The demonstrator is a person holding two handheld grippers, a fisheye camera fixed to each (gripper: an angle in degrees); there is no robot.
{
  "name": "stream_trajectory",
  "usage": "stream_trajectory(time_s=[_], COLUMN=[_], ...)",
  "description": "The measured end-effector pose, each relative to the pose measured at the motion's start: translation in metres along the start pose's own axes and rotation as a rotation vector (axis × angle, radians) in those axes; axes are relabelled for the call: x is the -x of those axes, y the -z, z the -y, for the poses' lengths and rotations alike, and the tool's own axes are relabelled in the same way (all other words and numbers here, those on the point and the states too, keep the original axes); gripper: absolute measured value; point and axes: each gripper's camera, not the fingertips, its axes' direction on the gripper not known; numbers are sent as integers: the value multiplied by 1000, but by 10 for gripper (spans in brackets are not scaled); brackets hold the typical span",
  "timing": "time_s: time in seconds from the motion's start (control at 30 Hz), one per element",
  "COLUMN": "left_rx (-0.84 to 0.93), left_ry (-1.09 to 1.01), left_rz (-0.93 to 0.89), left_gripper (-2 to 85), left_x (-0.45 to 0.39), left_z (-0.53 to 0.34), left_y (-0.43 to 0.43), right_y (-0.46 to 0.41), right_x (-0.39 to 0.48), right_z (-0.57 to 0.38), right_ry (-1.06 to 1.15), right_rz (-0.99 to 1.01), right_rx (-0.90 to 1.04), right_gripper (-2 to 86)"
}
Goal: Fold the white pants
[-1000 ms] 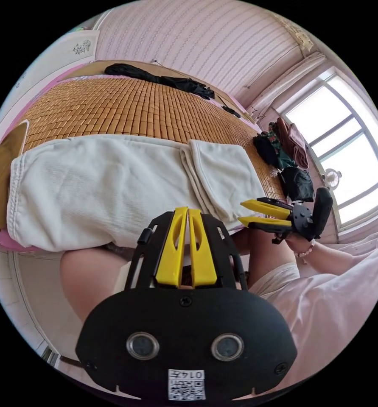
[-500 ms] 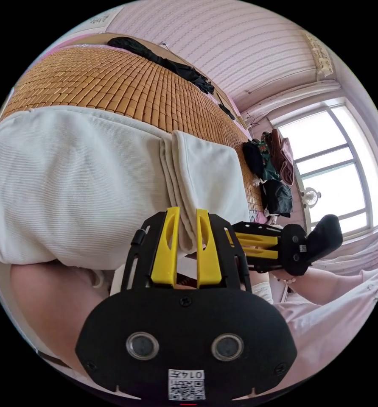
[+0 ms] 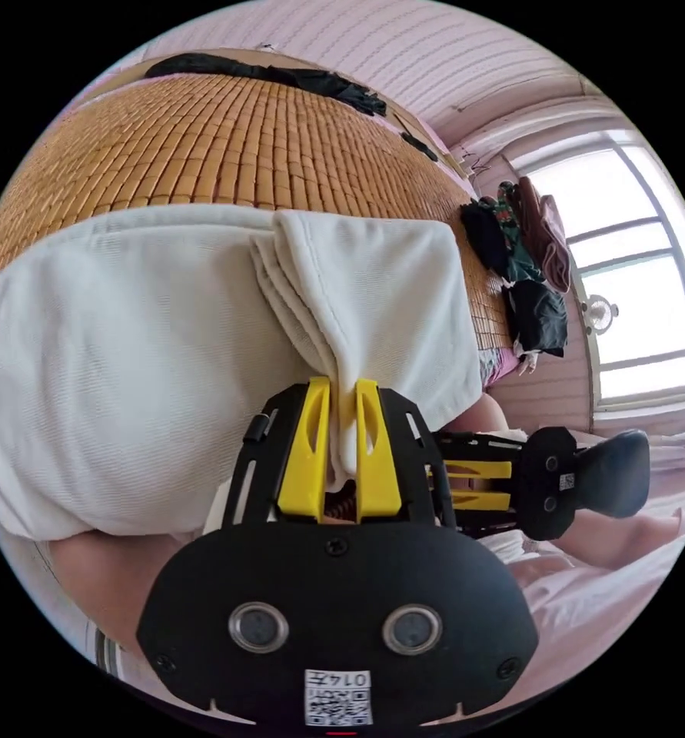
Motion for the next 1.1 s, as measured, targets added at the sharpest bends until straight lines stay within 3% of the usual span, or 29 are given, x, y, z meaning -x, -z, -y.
stream_trajectory(time_s=[0.2, 0.3, 0.43, 0.5, 0.57, 0.67, 0.8, 0.9, 1.1], left_rx=[-202, -333, -511, -513, -397, -293, -409, -401, -288], left_ry=[-244, -239, -106, 71, 329, 565, 602, 597, 643], left_rz=[97, 80, 274, 428, 556, 494, 325, 263, 274], left_gripper=[51, 51, 64, 83, 99, 102, 92, 86, 85], left_x=[-62, -57, -1, 52, 139, 215, 240, 250, 272], left_z=[-12, -21, -65, -85, -108, -148, -192, -199, -184], left_y=[81, 152, 280, 311, 317, 307, 296, 278, 240], right_y=[73, 107, 122, 99, 75, 47, 23, 17, -35], right_x=[-16, -3, 14, 14, 4, -25, -101, -146, -189], right_z=[-11, 30, 108, 143, 148, 114, 39, -2, -17], right_ry=[-145, -14, 115, 140, 31, -41, -320, -545, -704], right_rz=[32, 81, 296, 397, 412, 369, 104, 47, 298], right_rx=[-266, -398, -519, -462, -357, -255, -120, -119, -12], right_gripper=[26, 31, 45, 49, 53, 63, 93, 145, 129])
